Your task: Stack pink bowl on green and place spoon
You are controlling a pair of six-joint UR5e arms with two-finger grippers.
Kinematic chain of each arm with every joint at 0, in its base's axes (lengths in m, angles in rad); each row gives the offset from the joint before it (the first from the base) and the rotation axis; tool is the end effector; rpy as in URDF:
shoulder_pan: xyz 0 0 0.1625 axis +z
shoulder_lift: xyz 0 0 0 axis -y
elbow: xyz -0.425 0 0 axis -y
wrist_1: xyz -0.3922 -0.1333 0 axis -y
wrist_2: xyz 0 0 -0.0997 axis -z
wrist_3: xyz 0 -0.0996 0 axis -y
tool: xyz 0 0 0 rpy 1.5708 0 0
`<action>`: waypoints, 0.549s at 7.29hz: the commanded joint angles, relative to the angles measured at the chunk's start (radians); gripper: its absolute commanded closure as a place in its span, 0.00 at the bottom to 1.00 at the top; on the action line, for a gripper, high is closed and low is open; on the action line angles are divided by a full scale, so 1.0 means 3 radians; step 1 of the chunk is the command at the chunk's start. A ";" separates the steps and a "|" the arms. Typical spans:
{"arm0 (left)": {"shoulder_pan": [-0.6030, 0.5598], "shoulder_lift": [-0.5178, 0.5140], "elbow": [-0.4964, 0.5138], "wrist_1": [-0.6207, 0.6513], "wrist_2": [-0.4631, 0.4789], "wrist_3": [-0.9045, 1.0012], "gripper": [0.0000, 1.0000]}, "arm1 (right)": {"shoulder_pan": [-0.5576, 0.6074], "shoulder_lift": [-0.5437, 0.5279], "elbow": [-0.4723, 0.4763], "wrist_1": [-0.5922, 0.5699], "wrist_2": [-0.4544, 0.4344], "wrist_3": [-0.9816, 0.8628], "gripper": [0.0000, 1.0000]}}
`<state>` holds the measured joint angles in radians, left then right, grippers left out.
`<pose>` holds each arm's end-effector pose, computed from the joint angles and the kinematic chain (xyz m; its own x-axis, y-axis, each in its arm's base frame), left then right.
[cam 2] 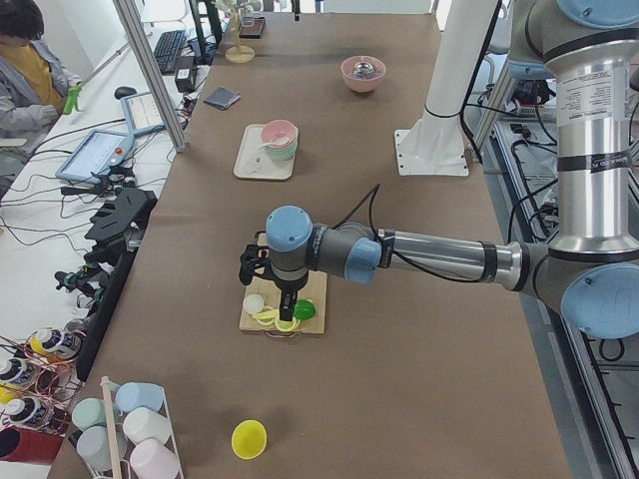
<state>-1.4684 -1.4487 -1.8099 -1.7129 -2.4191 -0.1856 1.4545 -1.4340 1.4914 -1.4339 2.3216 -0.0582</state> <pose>-0.0122 -0.4546 0.5767 0.6454 0.0769 -0.7599 0.0207 0.9928 0.1180 -0.0002 -0.5652 0.6132 0.7031 -0.2720 0.6570 0.1550 0.9604 0.2317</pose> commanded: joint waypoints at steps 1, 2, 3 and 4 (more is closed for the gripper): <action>-0.0024 0.0002 -0.0012 0.0008 0.0025 -0.0046 0.01 | -0.0016 -0.0021 0.0091 0.0004 -0.0007 -0.0006 0.00; -0.0029 -0.0003 -0.0021 0.0013 0.0015 -0.0036 0.01 | -0.0016 -0.0032 0.0116 0.0004 -0.0008 -0.0006 0.00; -0.0045 0.0037 -0.0016 0.0013 -0.0015 -0.0036 0.01 | -0.0016 -0.0062 0.0142 0.0004 -0.0008 0.0000 0.00; -0.0045 0.0043 -0.0036 0.0013 -0.0015 -0.0036 0.01 | -0.0016 -0.0088 0.0142 0.0004 -0.0033 0.0000 0.00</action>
<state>-1.4800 -1.4410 -1.8172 -1.7090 -2.4204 -0.1968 1.4497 -1.4506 1.5298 -1.4327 2.3178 -0.0588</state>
